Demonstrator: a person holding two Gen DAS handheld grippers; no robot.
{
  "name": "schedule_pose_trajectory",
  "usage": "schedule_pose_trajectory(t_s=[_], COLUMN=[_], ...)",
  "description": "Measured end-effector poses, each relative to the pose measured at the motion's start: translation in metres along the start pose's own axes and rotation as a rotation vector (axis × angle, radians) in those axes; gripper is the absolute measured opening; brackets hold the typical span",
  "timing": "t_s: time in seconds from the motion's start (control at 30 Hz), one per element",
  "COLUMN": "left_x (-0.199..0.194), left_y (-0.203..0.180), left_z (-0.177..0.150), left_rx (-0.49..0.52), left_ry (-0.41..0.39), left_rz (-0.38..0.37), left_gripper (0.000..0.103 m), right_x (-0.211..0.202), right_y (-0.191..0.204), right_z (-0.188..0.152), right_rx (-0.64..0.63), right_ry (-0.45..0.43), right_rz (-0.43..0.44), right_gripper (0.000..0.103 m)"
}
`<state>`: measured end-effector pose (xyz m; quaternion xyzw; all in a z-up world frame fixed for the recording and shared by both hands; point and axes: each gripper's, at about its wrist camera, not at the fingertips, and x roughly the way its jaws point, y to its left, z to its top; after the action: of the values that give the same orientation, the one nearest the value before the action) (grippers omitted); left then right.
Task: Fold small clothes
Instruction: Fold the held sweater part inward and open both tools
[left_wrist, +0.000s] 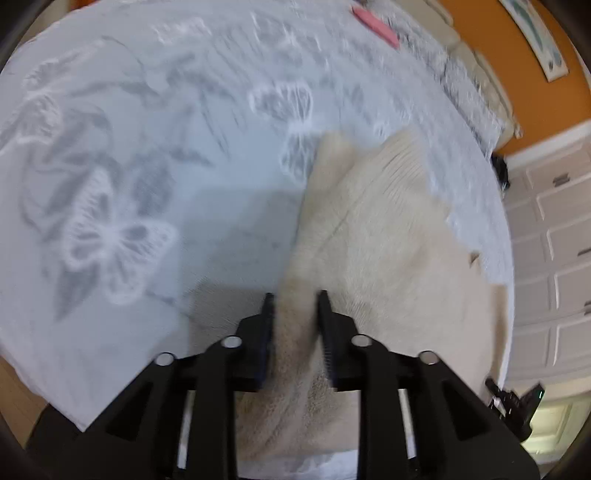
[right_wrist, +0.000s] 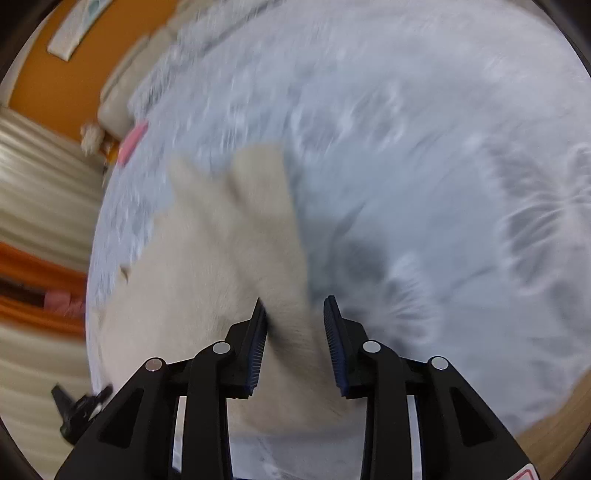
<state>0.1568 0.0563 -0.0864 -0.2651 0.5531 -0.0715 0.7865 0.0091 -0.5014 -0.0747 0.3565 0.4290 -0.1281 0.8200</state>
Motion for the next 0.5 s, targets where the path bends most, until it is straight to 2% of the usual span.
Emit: schedule_pose_trajectory(t_s=[0.07, 0.1, 0.13, 0.2, 0.27, 0.33, 0.43, 0.47, 0.5], left_x=[-0.022, -0.03, -0.039, -0.045, -0.035, -0.006, 0.04, 0.05, 0.066], left_y=[-0.012, -0.019, -0.03, -0.054, -0.072, -0.088, -0.088, -0.09, -0.091], left_z=[0.016, 0.022, 0.031, 0.051, 0.065, 0.078, 0.087, 0.088, 0.088], left_rx=[0.018, 0.037, 0.064, 0.104, 0.137, 0.171, 0.173, 0.175, 0.19], left_ry=[-0.04, -0.066, -0.102, -0.148, -0.147, -0.118, -0.043, -0.023, -0.003], left_rz=[-0.012, -0.019, -0.017, -0.025, -0.042, -0.011, 0.024, 0.033, 0.06], left_gripper=[0.032, 0.04, 0.046, 0.068, 0.073, 0.074, 0.074, 0.068, 0.048], right_x=[-0.019, -0.022, -0.021, -0.008, 0.018, 0.054, 0.09, 0.097, 0.103], right_y=[0.017, 0.027, 0.038, 0.057, 0.075, 0.087, 0.092, 0.095, 0.095], right_z=[0.015, 0.024, 0.034, 0.045, 0.056, 0.064, 0.064, 0.061, 0.061], right_rx=[-0.079, -0.109, -0.137, -0.184, -0.241, -0.292, -0.321, -0.327, -0.326], right_ry=[-0.053, -0.064, -0.064, -0.05, -0.022, 0.011, 0.052, 0.06, 0.081], right_rz=[0.009, 0.024, 0.043, 0.062, 0.036, -0.023, -0.069, -0.063, -0.047], right_gripper=[0.047, 0.057, 0.062, 0.063, 0.065, 0.065, 0.063, 0.056, 0.012])
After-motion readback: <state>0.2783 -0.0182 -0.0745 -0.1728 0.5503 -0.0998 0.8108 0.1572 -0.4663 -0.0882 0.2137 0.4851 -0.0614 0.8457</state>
